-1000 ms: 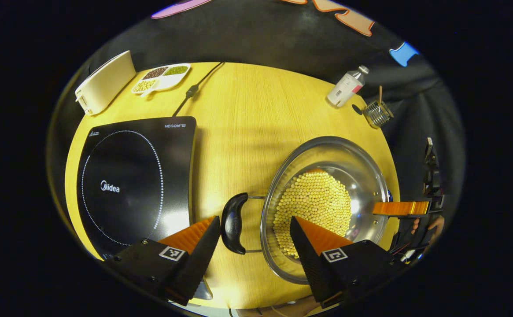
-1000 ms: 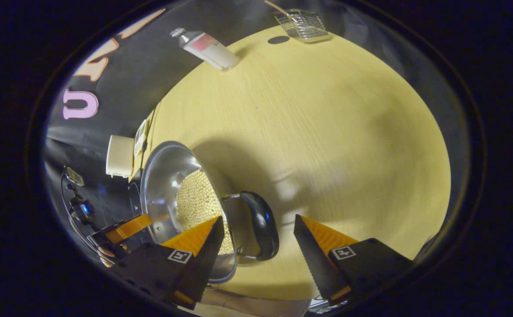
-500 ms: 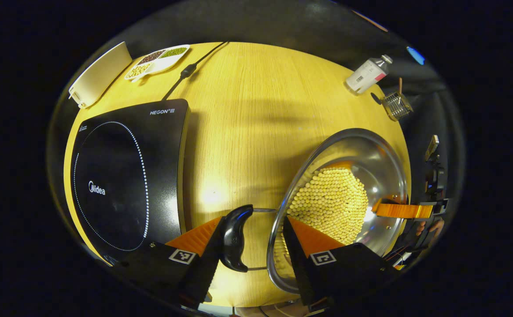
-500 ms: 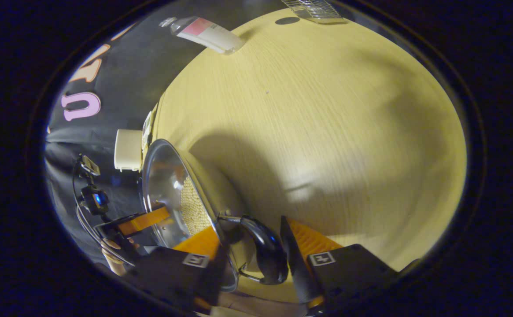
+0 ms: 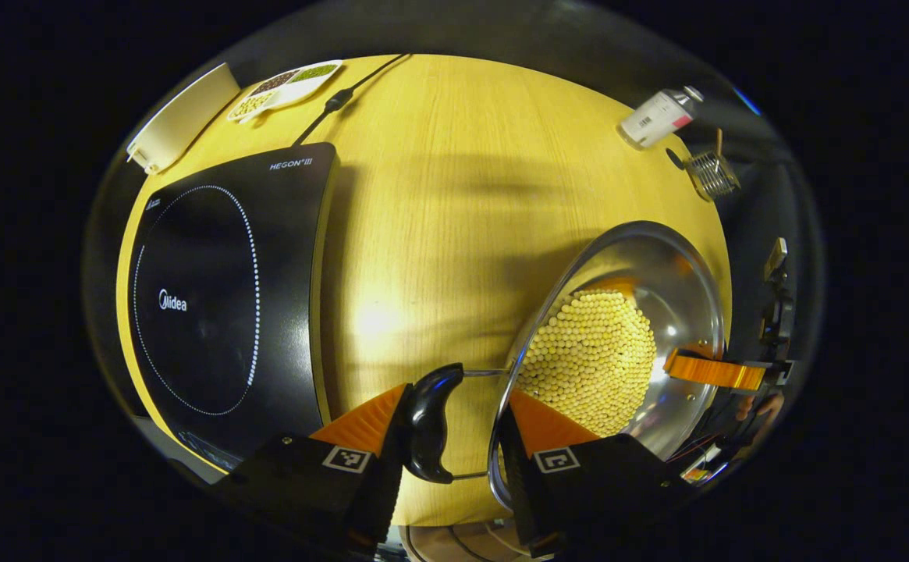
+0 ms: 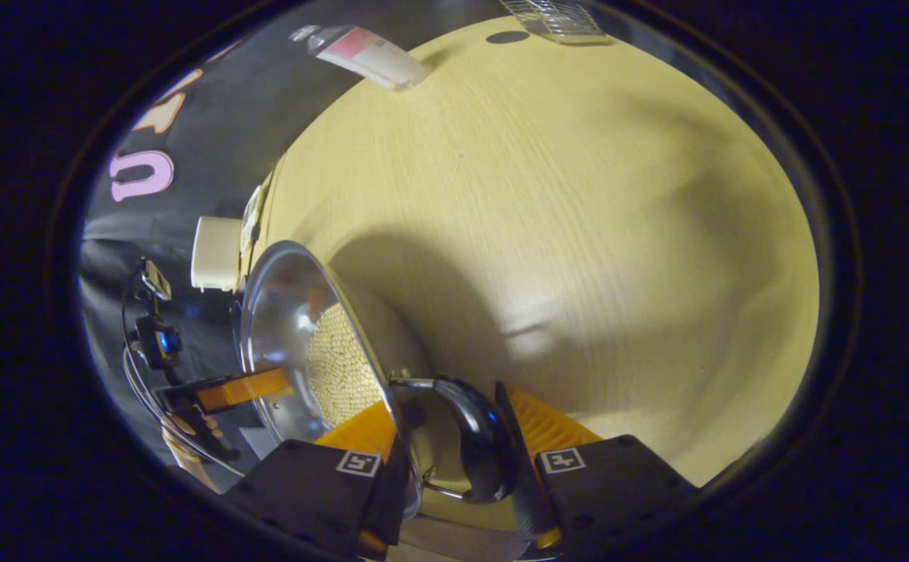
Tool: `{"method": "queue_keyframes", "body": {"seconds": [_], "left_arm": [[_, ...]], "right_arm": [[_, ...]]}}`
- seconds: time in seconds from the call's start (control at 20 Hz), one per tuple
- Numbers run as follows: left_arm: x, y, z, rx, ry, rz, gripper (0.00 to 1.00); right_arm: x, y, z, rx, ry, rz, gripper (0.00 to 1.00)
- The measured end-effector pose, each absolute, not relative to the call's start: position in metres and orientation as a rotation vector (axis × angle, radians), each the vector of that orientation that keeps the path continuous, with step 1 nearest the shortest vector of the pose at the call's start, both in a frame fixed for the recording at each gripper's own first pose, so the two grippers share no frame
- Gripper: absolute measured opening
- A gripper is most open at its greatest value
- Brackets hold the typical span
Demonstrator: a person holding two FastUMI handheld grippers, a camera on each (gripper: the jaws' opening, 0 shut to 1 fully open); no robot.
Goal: First push the handle of the pot to place it horizontally, then grasp the pot with both hands and set it on the induction cooktop.
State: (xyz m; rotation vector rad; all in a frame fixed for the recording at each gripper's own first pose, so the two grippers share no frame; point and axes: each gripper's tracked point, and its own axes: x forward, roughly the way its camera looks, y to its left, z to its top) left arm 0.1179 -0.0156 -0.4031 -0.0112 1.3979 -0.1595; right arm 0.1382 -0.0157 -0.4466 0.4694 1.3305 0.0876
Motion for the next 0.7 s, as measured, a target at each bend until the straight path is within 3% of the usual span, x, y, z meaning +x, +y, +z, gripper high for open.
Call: {"method": "queue_keyframes", "body": {"seconds": [0.35,0.4,0.5,0.6,0.7], "left_arm": [[0.090,-0.015,-0.383,0.012,1.406,-0.204,0.60],[0.084,-0.012,-0.379,0.010,1.410,-0.208,0.60],[0.075,-0.003,-0.373,0.002,1.413,-0.211,0.58],[0.067,0.010,-0.366,-0.009,1.416,-0.207,0.63],[0.060,0.027,-0.359,-0.017,1.417,-0.200,0.58]], "right_arm": [[0.087,-0.013,-0.427,0.444,1.367,0.094,0.59],[0.080,-0.009,-0.424,0.451,1.371,0.094,0.53],[0.069,0.001,-0.420,0.451,1.377,0.096,0.51],[0.062,0.014,-0.417,0.444,1.379,0.099,0.51],[0.056,0.031,-0.412,0.437,1.376,0.099,0.51]]}}
